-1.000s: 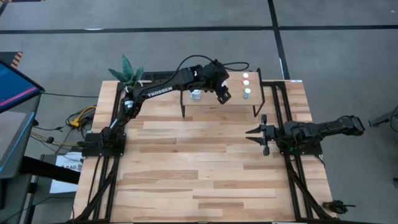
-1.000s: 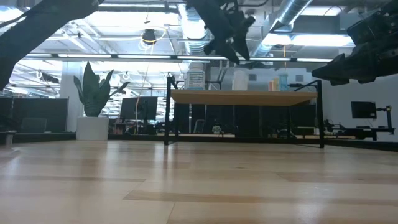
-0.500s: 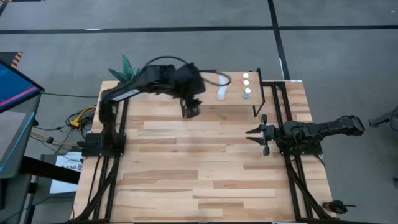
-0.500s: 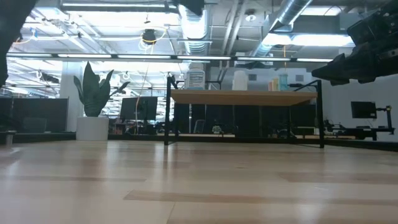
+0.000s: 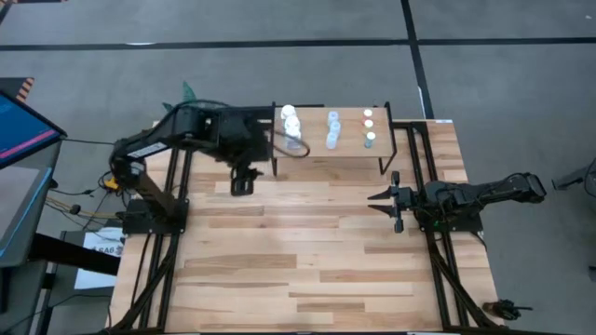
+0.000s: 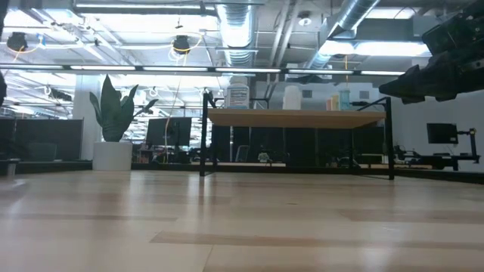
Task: Pick and place medicine bottles onto shelf by color
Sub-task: Return to home position
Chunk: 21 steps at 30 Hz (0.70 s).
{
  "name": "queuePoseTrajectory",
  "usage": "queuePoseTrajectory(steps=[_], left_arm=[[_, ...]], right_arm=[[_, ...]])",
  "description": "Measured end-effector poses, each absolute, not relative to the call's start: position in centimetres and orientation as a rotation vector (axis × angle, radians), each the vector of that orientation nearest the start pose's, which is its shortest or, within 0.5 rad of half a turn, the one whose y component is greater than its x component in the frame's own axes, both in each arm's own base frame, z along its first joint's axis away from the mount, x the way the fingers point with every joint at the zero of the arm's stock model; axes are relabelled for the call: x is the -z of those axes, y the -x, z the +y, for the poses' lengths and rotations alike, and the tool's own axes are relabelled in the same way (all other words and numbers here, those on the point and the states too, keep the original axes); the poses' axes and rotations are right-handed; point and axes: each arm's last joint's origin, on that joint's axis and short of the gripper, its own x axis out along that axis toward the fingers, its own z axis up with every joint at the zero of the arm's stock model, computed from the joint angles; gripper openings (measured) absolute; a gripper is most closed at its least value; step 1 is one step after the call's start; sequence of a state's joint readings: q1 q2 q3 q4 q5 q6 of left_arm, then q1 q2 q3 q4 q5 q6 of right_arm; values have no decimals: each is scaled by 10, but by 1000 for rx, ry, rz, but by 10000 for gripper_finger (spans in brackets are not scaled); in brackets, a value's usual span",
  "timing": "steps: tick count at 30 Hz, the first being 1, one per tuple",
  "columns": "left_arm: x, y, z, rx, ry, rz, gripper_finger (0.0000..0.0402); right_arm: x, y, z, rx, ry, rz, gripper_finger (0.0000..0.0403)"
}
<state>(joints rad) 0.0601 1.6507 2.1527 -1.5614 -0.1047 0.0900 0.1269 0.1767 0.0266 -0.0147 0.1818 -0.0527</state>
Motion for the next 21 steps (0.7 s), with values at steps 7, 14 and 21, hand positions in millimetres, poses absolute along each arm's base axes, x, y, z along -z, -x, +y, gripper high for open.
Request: queuePoseTrajectory(steps=[7,14,21], left_arm=[[-401,-250,-9,-107,-89,1007,183],[-326,-223,-24,-144,-54,826,183],[-288,-195,-23,-167,22,767,183]], right_arm=[[-157,-106,8,51,78,164,123],[-157,-106,8,51,78,164,123],[-157,-106,8,51,78,164,123]])
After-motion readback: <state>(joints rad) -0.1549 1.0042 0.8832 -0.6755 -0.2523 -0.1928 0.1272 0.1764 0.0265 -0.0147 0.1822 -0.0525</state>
